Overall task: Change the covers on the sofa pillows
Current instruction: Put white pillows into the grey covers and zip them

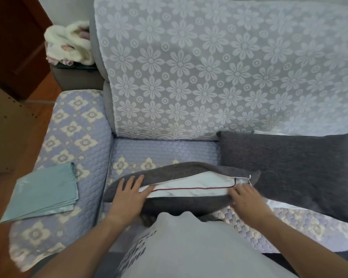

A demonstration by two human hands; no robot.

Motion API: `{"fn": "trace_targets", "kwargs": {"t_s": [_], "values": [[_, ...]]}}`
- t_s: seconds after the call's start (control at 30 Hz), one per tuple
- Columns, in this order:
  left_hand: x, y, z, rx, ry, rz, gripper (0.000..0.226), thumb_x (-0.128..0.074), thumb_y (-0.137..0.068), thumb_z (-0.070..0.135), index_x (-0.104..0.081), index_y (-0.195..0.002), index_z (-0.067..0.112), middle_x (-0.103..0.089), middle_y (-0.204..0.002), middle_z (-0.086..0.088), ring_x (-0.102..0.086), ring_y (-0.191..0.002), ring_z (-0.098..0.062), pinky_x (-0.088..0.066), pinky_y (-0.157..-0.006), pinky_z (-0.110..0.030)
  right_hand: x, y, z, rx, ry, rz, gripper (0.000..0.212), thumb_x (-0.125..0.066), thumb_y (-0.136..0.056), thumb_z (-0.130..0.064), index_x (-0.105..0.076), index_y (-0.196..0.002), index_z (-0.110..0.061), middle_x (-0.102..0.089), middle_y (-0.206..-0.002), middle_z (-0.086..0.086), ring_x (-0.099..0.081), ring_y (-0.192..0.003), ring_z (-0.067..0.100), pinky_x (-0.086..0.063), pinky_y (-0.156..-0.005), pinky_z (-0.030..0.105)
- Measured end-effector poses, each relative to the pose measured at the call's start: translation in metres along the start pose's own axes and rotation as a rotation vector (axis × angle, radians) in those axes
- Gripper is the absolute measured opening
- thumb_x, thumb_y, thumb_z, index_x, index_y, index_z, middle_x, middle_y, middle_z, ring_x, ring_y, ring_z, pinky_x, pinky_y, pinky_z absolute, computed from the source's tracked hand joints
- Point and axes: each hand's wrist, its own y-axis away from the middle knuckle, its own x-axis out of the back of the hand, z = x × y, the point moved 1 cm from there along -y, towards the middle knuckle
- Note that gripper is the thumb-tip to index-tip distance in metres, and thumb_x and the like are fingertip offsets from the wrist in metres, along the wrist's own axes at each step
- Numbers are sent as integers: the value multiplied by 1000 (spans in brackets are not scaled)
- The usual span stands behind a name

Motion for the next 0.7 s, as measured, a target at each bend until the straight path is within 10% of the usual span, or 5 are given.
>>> {"fn": "trace_targets", "kwargs": {"t_s": [0.17, 0.33, 0.5, 0.7], "values": [[4, 7, -17, -131, 25, 119, 44, -37, -96, 44, -63, -130, 35, -58, -139, -8, -59, -118, -32, -53, -92, -48, 19, -8, 27, 7, 14, 19, 29, -85, -59, -8, -69, -80, -20, -52, -90, 0, -48, -81, 21, -47, -62, 32], [-8, 15, -26, -118, 120, 215, 37, -67, -92, 30, -67, -128, 19, -63, -133, -1, -62, -114, -23, -54, -93, -41, 28, -19, 38, -21, 55, 3, 10, -81, -75, -35, -78, -81, -29, -58, -132, 8, -51, -118, 35, -47, -92, 50], [-17, 33, -20, -145, 47, 423, 46, -45, -94, 27, -63, -131, 8, -59, -137, -10, -59, -116, -29, -52, -94, -44, 17, -11, 71, 53, 12, -29, 17, -84, -73, -30, -78, -89, -27, -71, -109, -7, -64, -102, 18, -57, -78, 32], [-14, 56, -23, 346, 29, 366, 52, -40, -93, 40, -63, -126, 6, -63, -127, -14, -60, -108, -36, -46, -88, -50, 21, 10, 75, -190, -218, -34, 15, -71, -83, -9, -69, -89, -23, -63, -90, -7, -65, -77, 17, -47, -61, 28]]}}
